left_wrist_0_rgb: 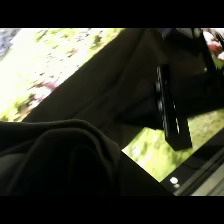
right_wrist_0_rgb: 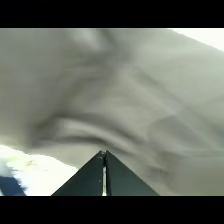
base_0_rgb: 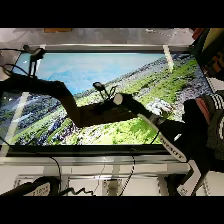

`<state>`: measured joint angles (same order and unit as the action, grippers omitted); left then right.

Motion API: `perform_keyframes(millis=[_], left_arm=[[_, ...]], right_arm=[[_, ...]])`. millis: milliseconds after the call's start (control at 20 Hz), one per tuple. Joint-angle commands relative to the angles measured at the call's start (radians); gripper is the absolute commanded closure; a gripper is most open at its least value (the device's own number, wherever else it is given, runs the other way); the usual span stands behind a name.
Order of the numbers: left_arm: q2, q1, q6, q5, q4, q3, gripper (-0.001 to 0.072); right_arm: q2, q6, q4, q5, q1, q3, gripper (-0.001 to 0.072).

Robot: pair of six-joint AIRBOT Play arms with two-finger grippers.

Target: Fold the clothes and pants, and hang the long-sleeved shirts on hangers.

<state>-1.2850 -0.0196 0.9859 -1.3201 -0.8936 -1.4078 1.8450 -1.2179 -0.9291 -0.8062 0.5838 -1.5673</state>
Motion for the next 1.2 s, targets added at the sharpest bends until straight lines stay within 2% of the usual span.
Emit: perform_keyframes(millis=[0,300,400,450,550,800,850,1000,1050,1100,1150], left_arm=[[-0.108,0.157,0.003,0.163,0.130,0.000,0.0696],[-0.312,0.499,0.002,0.652,0.443,0.000,0.0696],[-0.355,0.600,0.002,0.784,0.460,0.000,0.0694],[-0.369,0.636,0.002,0.807,0.460,0.000,0.0586],[-0.380,0.669,0.002,0.808,0.453,0.000,-0.0001],[-0.371,0.626,0.002,0.793,0.454,0.000,0.0011],[-0.366,0.606,0.002,0.772,0.454,0.000,0.0011],[-0.350,0.546,0.002,0.665,0.454,0.000,0.0011],[-0.347,0.527,0.002,0.623,0.454,0.000,0.0011],[-0.346,0.511,0.002,0.589,0.454,0.000,0.0011],[-0.346,0.497,0.003,0.559,0.454,0.000,0.0012]], right_arm=[[-0.063,-0.003,-0.040,-0.095,-0.186,-0.001,0.0697],[-0.184,-0.003,-0.044,-0.210,-0.501,-0.001,0.0696],[-0.193,-0.003,-0.044,-0.256,-0.572,-0.001,0.0696],[-0.193,-0.002,-0.045,-0.281,-0.600,-0.001,0.0695],[-0.193,-0.001,-0.077,-0.312,-0.647,-0.001,0.0696],[-0.180,0.008,-0.151,-0.332,-0.705,0.023,0.0697],[-0.167,0.043,-0.136,-0.357,-0.713,0.039,0.0699],[-0.084,0.309,0.064,-0.590,-0.742,0.079,0.0699],[-0.048,0.329,0.144,-0.643,-0.747,0.087,0.0696],[-0.019,0.324,0.196,-0.639,-0.747,0.090,0.0664],[0.006,0.305,0.242,-0.605,-0.741,0.090,0.0469]])
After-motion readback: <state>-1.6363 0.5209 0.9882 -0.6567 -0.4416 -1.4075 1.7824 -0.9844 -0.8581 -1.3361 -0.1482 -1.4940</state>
